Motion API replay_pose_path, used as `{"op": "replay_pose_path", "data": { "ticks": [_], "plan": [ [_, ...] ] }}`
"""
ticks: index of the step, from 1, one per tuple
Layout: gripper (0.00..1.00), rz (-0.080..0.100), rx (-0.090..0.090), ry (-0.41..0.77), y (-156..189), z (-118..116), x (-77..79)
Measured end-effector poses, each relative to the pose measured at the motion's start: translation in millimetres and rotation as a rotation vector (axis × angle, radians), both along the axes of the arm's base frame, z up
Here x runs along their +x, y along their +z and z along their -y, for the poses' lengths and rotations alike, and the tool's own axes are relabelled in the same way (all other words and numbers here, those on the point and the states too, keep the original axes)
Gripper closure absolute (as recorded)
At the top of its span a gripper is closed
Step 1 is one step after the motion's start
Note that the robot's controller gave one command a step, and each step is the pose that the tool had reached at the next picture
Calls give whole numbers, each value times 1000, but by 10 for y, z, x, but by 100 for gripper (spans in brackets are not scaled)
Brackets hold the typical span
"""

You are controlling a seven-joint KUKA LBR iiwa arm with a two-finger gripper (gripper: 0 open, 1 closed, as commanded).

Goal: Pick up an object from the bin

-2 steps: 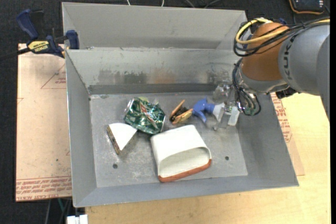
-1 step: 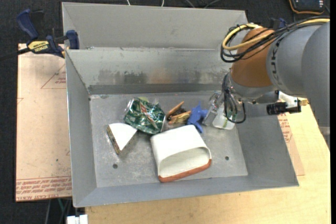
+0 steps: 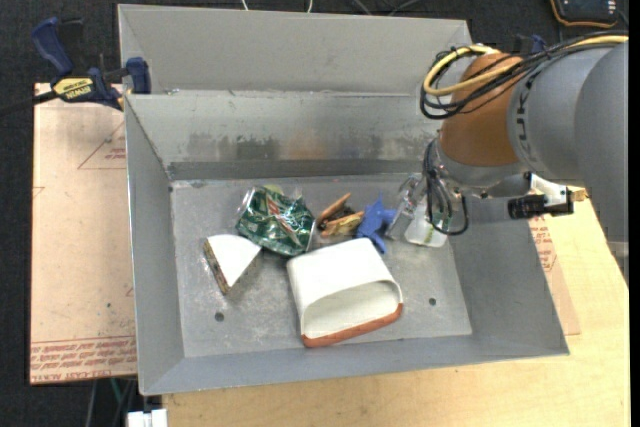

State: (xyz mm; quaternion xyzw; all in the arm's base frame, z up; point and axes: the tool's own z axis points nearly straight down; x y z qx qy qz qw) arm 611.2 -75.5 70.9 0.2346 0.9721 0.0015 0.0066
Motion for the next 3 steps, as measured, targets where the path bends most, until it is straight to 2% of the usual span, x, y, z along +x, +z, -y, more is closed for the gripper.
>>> {"op": "replay_pose_path", "data": {
  "ticks": [1, 2, 3],
  "plan": [
    [100, 0, 0, 1, 28, -2, -2],
    [100, -8, 2, 2, 424, -7, -27],
    [100, -5, 2, 3, 732, -8, -19]
  ]
}}
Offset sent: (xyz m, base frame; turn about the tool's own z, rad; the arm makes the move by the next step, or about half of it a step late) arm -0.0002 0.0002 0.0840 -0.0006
